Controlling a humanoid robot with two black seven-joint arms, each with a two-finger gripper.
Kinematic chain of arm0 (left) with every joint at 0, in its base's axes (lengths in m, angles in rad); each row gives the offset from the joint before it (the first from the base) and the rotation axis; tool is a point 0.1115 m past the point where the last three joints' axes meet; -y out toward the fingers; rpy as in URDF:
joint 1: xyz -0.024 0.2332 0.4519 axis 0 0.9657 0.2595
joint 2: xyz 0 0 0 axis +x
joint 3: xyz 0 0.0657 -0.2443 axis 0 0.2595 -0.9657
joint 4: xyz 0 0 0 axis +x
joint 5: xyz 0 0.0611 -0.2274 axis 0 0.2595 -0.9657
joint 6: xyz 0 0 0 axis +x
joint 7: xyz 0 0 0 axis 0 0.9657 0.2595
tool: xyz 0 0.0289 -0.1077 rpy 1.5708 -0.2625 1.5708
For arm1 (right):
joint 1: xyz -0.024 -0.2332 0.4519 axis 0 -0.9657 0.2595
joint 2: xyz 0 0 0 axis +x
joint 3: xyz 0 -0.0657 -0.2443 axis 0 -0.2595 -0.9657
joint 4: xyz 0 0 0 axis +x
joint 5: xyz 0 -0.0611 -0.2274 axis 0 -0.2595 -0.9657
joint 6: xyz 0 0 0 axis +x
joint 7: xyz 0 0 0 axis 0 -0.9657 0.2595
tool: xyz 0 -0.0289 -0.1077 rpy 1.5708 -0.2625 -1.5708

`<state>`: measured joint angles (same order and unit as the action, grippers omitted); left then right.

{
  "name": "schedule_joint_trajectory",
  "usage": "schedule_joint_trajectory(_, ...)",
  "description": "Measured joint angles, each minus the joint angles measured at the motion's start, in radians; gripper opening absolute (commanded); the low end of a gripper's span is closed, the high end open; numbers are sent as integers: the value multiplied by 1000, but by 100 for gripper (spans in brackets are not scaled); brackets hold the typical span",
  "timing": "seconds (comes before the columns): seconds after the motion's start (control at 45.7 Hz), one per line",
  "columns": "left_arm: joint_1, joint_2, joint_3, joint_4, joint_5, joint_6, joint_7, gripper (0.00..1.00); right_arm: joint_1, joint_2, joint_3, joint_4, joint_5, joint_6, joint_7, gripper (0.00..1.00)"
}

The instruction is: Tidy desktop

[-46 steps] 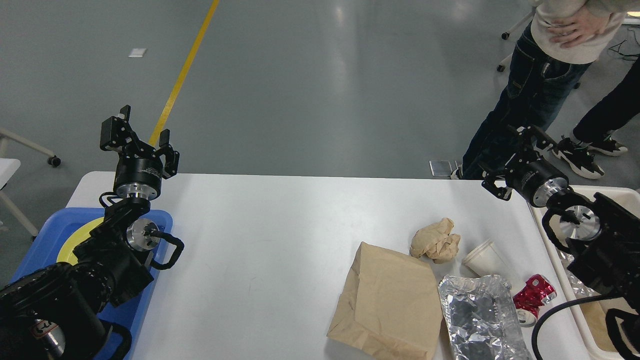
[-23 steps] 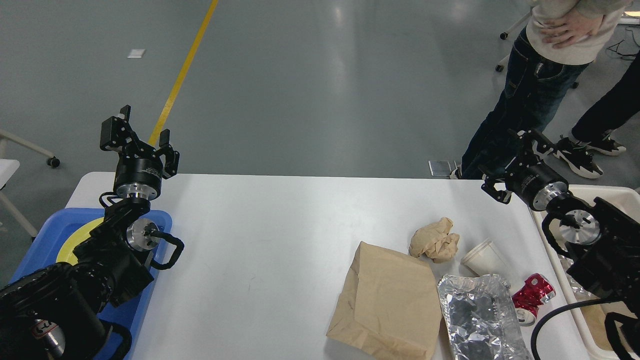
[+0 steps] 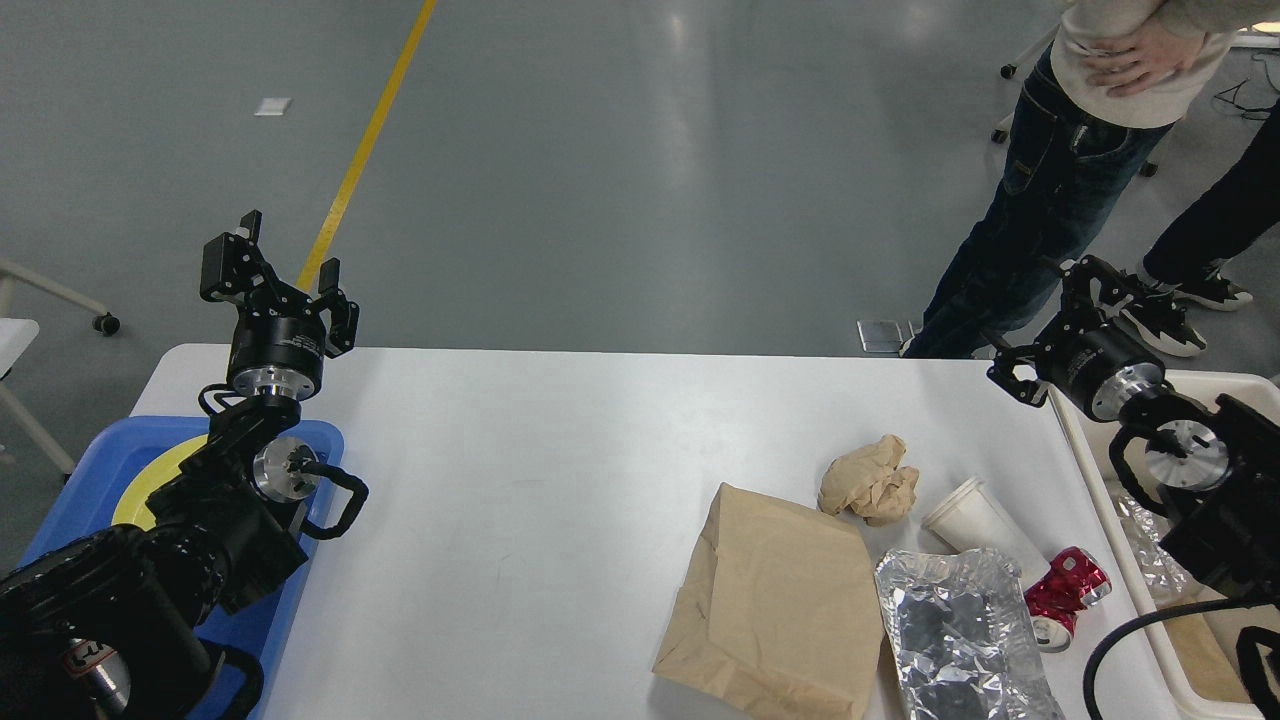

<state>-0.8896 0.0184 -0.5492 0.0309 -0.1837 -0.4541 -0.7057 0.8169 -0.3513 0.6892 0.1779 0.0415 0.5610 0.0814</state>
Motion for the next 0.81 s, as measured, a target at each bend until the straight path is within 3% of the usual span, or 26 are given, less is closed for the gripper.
schedule_joint_trajectory(0.153, 0, 0, 0, 0, 0, 0, 0, 96, 22, -40, -20, 6, -20, 3, 0, 100)
schedule_joint_trajectory(0.285, 0, 0, 0, 0, 0, 0, 0, 96, 72, -103, -157, 10, -93, 3, 0, 100)
schedule_joint_trajectory(0.504, 0, 0, 0, 0, 0, 0, 0, 96, 223, -114, -643, 24, -260, 3, 0, 100)
schedule_joint_trajectory(0.679, 1, 0, 0, 0, 0, 0, 0, 96, 399, -151, -1016, 221, -284, 50, -2, 100)
schedule_joint_trajectory(0.81, 1, 0, 0, 0, -1, 0, 0, 96, 511, -142, -1220, 266, -282, 108, -7, 100)
